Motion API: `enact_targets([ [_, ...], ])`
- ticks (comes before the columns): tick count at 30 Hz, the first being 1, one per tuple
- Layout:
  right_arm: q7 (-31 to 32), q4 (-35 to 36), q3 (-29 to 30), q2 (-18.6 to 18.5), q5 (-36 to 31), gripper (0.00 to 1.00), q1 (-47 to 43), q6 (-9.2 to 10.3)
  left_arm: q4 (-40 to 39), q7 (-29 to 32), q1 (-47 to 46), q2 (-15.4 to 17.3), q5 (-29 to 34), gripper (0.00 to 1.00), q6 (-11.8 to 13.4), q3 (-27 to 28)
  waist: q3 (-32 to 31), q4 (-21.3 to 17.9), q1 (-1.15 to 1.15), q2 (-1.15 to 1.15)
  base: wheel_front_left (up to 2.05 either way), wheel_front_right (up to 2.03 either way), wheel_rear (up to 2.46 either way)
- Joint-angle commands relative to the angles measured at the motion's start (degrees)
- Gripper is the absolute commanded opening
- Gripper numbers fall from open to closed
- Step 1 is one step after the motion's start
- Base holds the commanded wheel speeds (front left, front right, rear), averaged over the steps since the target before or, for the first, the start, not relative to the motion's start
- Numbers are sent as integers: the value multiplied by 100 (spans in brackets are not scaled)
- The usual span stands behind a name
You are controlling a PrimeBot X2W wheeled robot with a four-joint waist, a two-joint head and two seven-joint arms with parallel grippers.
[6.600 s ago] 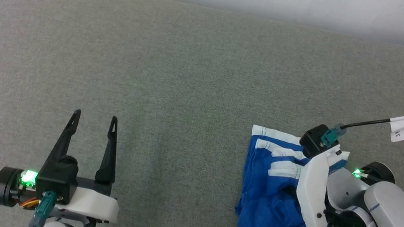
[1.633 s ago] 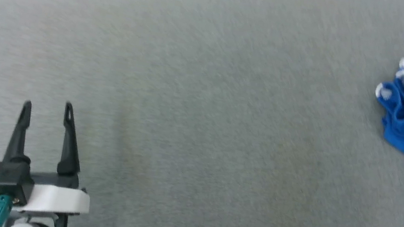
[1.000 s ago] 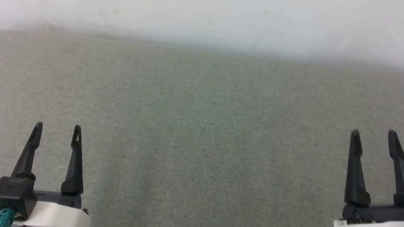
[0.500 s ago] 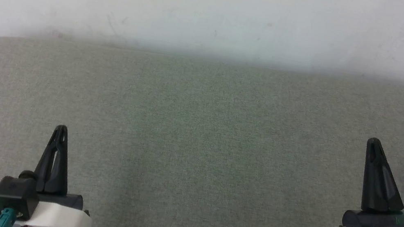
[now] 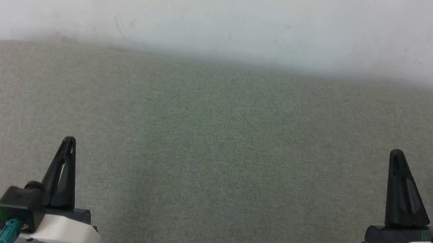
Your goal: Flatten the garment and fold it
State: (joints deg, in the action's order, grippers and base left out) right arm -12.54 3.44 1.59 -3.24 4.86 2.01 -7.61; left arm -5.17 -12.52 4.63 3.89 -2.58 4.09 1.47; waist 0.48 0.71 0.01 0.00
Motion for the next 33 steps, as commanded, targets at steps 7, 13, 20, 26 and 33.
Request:
enact_targets([
  [7,109,-39,-19,8,-82,0,-44,3,49,109,-81,-17,40,0,-52,-21,-3,-5,0,0,0,0,0],
  [13,179,-58,-27,9,-106,0,-53,3,78,179,-105,-22,53,0,-74,-29,-6,-9,0,0,0,0,0],
  [20,262,-80,-37,11,-135,0,-65,4,111,261,-132,-28,69,0,-99,-38,-9,-14,0,0,0,0,0],
  [26,332,-99,-46,13,-160,0,-74,4,140,331,-156,-34,82,0,-121,-45,-12,-18,0,0,0,0,0],
  [33,414,-121,-56,15,-189,0,-86,5,173,413,-183,-40,98,0,-147,-54,-15,-22,0,0,0,0,0],
])
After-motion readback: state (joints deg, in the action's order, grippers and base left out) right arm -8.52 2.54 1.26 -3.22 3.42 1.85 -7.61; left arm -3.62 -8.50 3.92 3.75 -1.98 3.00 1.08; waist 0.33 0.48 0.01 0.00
